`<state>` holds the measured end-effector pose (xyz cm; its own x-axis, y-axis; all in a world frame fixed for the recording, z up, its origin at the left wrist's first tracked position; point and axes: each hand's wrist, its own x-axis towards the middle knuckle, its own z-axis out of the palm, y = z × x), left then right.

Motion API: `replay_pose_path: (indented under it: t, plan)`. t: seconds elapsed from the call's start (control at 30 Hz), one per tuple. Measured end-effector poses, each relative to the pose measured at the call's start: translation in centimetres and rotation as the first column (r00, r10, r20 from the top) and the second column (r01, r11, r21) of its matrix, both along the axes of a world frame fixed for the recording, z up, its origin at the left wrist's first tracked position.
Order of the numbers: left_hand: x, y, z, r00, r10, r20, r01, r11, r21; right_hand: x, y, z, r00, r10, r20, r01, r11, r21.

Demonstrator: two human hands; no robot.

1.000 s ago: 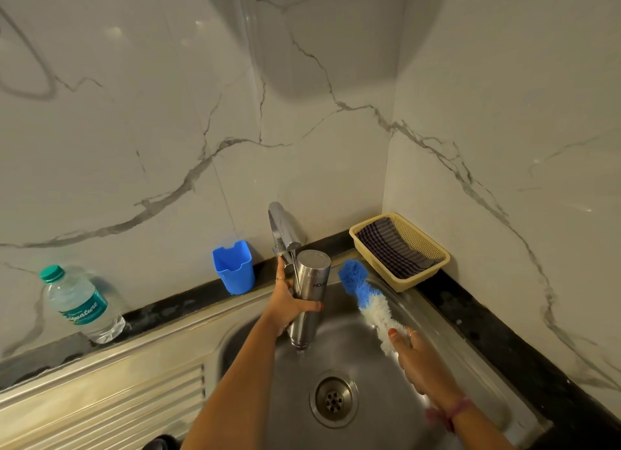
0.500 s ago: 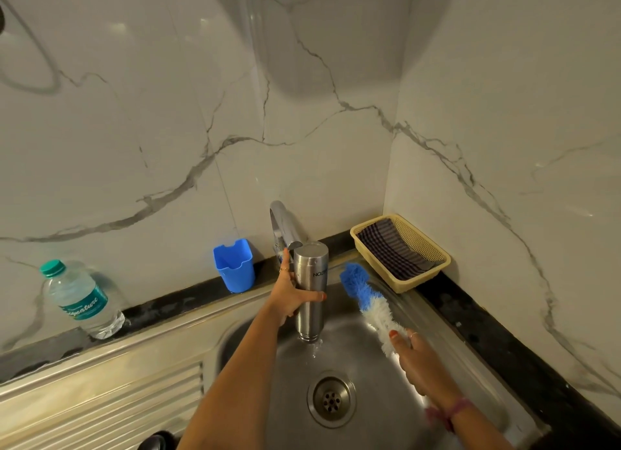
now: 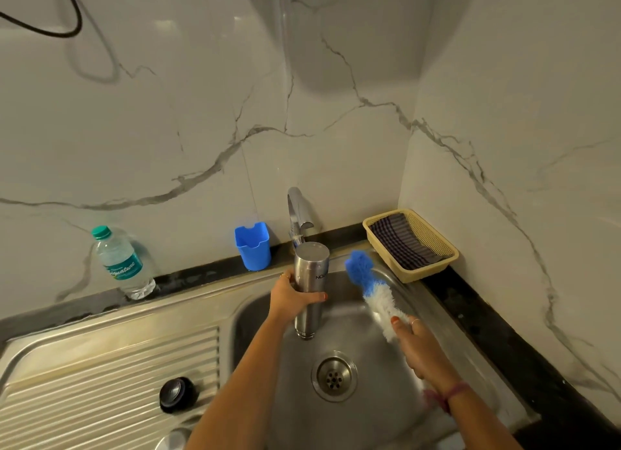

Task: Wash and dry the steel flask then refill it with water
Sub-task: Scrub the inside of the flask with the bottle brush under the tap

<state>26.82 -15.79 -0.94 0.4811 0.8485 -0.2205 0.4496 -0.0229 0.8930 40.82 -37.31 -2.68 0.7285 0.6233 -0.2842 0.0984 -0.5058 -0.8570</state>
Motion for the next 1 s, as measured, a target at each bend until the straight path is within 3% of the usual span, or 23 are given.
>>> replay_pose_path:
  t: [0.4, 1.0]
  plan:
    - [-3.2, -5.5, 1.3, 0.992, 0.108, 0.073, -0.115, 0.987, 0.110, -0.8, -2.4, -0.1, 0.989, 0.120, 0.090, -0.114, 0.991, -0.074]
    - [-3.8, -8.6, 1.4, 0.976, 0.195, 0.093, -0.202, 0.976, 0.079, -0.4, -3.6, -0.4, 0.984, 0.175, 0.016, -0.175, 0.984, 0.010]
